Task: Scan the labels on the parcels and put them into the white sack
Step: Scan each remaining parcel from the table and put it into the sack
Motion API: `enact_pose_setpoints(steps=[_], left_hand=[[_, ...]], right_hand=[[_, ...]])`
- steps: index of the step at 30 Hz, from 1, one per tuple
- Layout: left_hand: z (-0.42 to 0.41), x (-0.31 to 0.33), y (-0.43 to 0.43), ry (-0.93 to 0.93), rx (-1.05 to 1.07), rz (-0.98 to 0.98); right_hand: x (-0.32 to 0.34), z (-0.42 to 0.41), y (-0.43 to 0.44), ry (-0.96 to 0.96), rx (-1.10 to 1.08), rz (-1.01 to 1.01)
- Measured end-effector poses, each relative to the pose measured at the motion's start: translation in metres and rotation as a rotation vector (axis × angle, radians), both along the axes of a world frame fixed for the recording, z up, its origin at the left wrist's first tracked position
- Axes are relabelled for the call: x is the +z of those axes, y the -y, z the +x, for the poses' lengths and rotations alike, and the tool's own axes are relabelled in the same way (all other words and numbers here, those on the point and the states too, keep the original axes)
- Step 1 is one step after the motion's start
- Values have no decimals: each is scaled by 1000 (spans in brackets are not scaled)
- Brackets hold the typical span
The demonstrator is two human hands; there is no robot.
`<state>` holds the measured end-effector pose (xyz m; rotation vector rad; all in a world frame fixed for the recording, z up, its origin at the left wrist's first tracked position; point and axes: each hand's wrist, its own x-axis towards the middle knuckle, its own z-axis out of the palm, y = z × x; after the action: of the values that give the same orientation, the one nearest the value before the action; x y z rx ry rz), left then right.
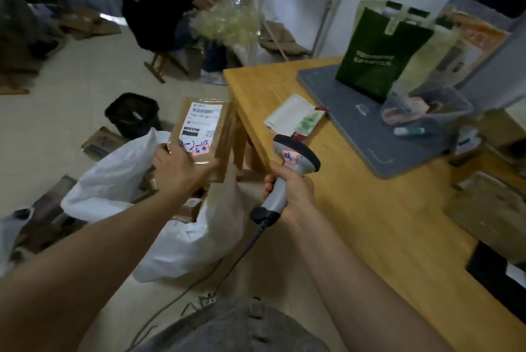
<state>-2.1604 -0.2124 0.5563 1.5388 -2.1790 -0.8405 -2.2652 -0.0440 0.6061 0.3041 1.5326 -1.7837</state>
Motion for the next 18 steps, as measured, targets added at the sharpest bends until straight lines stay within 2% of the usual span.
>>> enact_pose_setpoints(steps=[3, 5, 10, 18], left_hand=[[38, -8, 34, 86, 158, 90], [61, -17, 53, 195, 174, 99], [83, -41, 92, 444, -114, 88], [27, -67, 109, 599, -392, 179]], right_hand=[[-12, 14, 40, 14, 108, 45], [-20, 21, 57, 46, 158, 73], [-34, 23, 73, 83, 193, 172], [-42, 7, 70, 149, 49, 158]])
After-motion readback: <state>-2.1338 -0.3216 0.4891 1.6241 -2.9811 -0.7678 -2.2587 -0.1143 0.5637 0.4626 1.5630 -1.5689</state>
